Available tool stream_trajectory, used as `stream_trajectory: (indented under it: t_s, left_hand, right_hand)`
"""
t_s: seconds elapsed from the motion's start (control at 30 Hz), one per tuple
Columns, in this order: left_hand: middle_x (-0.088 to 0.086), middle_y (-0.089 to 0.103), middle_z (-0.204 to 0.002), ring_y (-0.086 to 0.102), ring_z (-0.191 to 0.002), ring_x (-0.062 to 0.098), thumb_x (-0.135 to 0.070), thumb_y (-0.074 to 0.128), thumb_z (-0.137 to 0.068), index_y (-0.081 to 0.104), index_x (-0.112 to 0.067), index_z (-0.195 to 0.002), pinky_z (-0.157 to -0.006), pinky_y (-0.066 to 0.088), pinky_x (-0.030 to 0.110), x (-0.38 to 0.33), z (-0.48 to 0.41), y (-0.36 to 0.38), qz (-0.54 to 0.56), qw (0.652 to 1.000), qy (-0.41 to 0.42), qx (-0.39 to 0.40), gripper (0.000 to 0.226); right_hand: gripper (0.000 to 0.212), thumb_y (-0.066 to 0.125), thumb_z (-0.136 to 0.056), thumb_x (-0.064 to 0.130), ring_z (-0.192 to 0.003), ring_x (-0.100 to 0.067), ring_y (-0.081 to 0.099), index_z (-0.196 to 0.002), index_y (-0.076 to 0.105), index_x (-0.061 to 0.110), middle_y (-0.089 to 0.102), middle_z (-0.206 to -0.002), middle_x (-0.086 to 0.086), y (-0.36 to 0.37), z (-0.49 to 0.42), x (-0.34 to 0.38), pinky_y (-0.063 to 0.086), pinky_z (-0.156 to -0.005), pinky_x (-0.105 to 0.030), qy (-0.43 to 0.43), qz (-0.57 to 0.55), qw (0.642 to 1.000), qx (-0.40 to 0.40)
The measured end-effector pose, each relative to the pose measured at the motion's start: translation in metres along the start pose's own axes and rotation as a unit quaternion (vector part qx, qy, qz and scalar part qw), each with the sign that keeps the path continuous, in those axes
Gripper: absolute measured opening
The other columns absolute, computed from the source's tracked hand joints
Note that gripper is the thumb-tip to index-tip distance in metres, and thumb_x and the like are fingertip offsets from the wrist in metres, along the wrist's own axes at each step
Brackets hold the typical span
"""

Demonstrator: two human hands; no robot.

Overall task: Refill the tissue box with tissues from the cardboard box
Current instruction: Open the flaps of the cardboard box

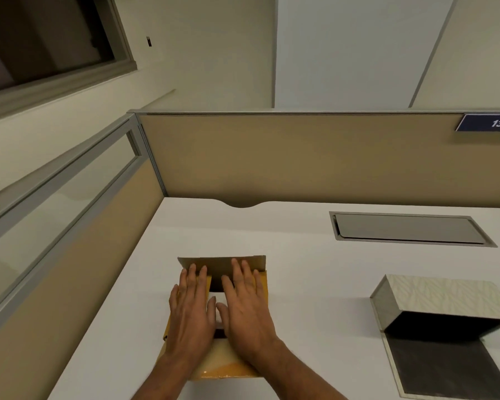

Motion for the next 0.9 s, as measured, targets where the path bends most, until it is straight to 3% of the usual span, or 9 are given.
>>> stream_trajectory:
  t_s: [0.03,0.13,0.33,0.4,0.47,0.57,0.67,0.77,0.9]
  left_hand:
    - [0.006,0.014,-0.165,0.009,-0.154,0.025,-0.045,0.019,-0.097,0.022,-0.017,-0.154,-0.126,0.009,0.045,0.001,-0.006,0.002,0.001,1.000,0.000,0.006,0.063]
    - [0.003,0.003,-0.167,0.000,-0.155,0.021,-0.045,0.030,-0.101,0.009,-0.023,-0.156,-0.125,0.001,0.040,0.013,-0.019,0.014,-0.020,0.998,-0.025,0.058,0.062]
    - [0.003,-0.003,-0.168,-0.005,-0.155,0.022,-0.052,0.032,-0.099,0.003,-0.025,-0.156,-0.124,-0.004,0.041,0.022,-0.025,0.033,-0.070,0.989,-0.032,0.123,0.069]
    - [0.004,-0.002,-0.168,-0.003,-0.155,0.023,-0.049,0.038,-0.099,0.003,-0.025,-0.156,-0.125,-0.002,0.041,0.022,-0.028,0.032,-0.082,0.988,-0.032,0.128,0.071]
    - [0.004,0.006,-0.167,0.005,-0.155,0.023,-0.038,0.045,-0.099,0.008,-0.024,-0.155,-0.126,0.005,0.042,0.019,-0.032,0.025,-0.058,0.991,-0.034,0.117,0.069]
    - [0.005,0.025,-0.163,0.022,-0.151,0.026,-0.023,0.056,-0.096,0.026,-0.022,-0.152,-0.123,0.020,0.044,0.015,-0.036,0.005,0.007,0.996,-0.046,0.078,0.064]
    - [0.006,0.035,-0.159,0.030,-0.148,0.030,-0.014,0.061,-0.093,0.038,-0.021,-0.147,-0.117,0.032,0.046,0.022,-0.037,-0.018,0.026,0.997,-0.056,0.035,0.059]
    - [0.008,0.034,-0.160,0.025,-0.150,0.029,-0.005,0.061,-0.090,0.046,-0.019,-0.144,-0.121,0.027,0.048,0.030,-0.037,-0.039,-0.030,0.999,-0.029,0.002,0.057]
    - [0.019,0.031,-0.159,0.020,-0.151,0.035,0.002,0.067,-0.080,0.053,-0.008,-0.138,-0.124,0.014,0.055,0.038,-0.031,-0.049,-0.163,0.986,-0.001,-0.016,0.061]
  right_hand:
    - [0.065,0.019,-0.101,0.054,-0.153,-0.028,-0.011,-0.155,0.026,0.019,-0.005,-0.167,-0.008,0.001,-0.007,-0.004,-0.015,-0.120,-0.050,0.019,0.003,1.000,0.008]
    - [0.078,0.013,-0.096,0.068,-0.152,-0.026,-0.019,-0.158,0.012,0.022,-0.014,-0.167,-0.005,0.010,-0.020,-0.019,-0.016,-0.120,-0.049,0.065,0.011,0.997,0.050]
    - [0.088,0.021,-0.092,0.073,-0.153,-0.032,-0.010,-0.158,0.007,0.017,-0.004,-0.168,-0.010,0.030,-0.027,-0.036,-0.016,-0.118,-0.053,0.105,0.010,0.988,0.113]
    - [0.085,0.037,-0.094,0.064,-0.153,-0.034,-0.009,-0.158,0.007,0.016,-0.005,-0.167,-0.012,0.030,-0.027,-0.035,-0.015,-0.118,-0.054,0.106,0.017,0.987,0.120]
    - [0.081,0.052,-0.095,0.042,-0.153,-0.035,-0.008,-0.158,0.007,0.016,-0.005,-0.167,-0.014,0.026,-0.027,-0.030,-0.012,-0.119,-0.055,0.110,0.013,0.986,0.124]
    - [0.075,0.055,-0.092,0.018,-0.154,-0.033,0.000,-0.156,0.015,0.017,0.005,-0.167,-0.013,0.010,-0.030,-0.024,-0.005,-0.122,-0.051,0.121,-0.041,0.988,0.090]
    - [0.066,0.056,-0.094,0.011,-0.153,-0.028,0.012,-0.153,0.028,0.021,0.017,-0.166,-0.008,-0.017,-0.029,-0.032,0.007,-0.125,-0.045,0.132,-0.108,0.985,0.037]
    - [0.062,0.058,-0.093,0.006,-0.152,-0.025,0.018,-0.149,0.039,0.025,0.025,-0.164,-0.004,-0.041,-0.019,-0.056,0.018,-0.124,-0.044,0.143,-0.104,0.984,-0.007]
    - [0.054,0.057,-0.092,0.007,-0.153,-0.026,0.012,-0.144,0.047,0.021,0.024,-0.164,-0.007,-0.048,0.005,-0.090,0.002,-0.123,-0.042,0.124,-0.009,0.992,-0.010]
Point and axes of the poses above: each hand's wrist, its own z-axis away from the middle knuckle, its own y-axis out of the palm, x = y × z, the point moved 5 cm from there along -z, towards the middle knuckle
